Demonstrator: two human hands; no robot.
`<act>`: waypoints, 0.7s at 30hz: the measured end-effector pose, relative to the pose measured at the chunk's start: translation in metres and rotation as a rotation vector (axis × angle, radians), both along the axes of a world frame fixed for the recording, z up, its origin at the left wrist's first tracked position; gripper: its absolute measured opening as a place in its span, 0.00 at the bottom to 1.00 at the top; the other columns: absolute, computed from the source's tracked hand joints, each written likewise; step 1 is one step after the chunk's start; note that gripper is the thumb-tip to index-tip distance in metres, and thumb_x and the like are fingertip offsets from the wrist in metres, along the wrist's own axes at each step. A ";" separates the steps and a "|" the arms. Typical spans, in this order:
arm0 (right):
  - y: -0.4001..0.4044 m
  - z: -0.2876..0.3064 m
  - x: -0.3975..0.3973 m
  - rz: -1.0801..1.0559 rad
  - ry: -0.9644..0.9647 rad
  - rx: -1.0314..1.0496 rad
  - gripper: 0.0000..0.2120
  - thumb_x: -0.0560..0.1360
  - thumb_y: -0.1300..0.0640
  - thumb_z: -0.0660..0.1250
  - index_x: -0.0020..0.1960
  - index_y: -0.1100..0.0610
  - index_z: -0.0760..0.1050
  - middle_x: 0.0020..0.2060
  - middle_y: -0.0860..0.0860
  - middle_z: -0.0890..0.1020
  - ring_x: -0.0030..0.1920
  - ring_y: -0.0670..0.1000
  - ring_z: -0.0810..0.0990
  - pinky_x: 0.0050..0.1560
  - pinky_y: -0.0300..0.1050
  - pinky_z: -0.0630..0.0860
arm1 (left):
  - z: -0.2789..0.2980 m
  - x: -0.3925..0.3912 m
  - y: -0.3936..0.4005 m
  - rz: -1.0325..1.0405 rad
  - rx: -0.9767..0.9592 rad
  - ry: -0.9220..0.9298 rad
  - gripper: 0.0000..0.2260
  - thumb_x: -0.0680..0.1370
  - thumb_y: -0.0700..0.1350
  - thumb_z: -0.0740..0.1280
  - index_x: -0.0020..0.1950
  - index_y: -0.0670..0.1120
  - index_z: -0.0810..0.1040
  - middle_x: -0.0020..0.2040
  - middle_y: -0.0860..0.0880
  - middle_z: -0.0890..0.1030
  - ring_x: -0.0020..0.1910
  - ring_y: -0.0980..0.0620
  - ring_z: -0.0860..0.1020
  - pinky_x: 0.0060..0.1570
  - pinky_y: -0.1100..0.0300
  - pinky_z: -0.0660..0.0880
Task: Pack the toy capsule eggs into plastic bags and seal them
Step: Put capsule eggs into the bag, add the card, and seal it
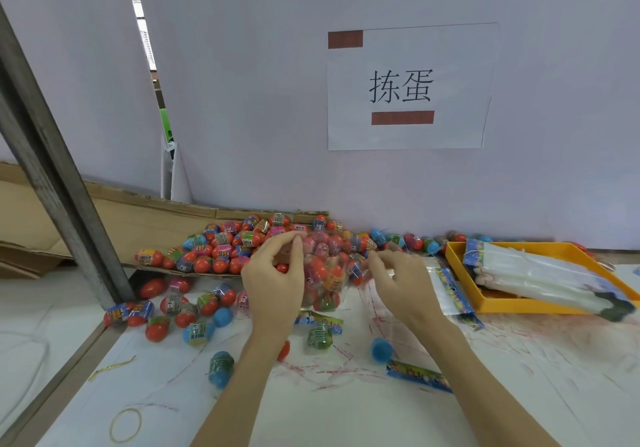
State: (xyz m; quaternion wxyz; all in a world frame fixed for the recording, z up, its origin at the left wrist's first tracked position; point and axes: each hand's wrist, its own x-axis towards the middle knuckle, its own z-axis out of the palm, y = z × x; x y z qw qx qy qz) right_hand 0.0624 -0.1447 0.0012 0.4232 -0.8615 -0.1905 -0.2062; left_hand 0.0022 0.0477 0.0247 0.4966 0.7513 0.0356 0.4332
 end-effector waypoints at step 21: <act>0.008 0.001 -0.001 0.197 0.237 0.479 0.06 0.79 0.58 0.73 0.48 0.48 0.86 0.42 0.47 0.87 0.44 0.48 0.86 0.48 0.44 0.84 | -0.010 0.013 0.008 -0.419 -0.387 0.276 0.07 0.82 0.46 0.70 0.58 0.50 0.85 0.49 0.51 0.89 0.52 0.51 0.87 0.60 0.48 0.82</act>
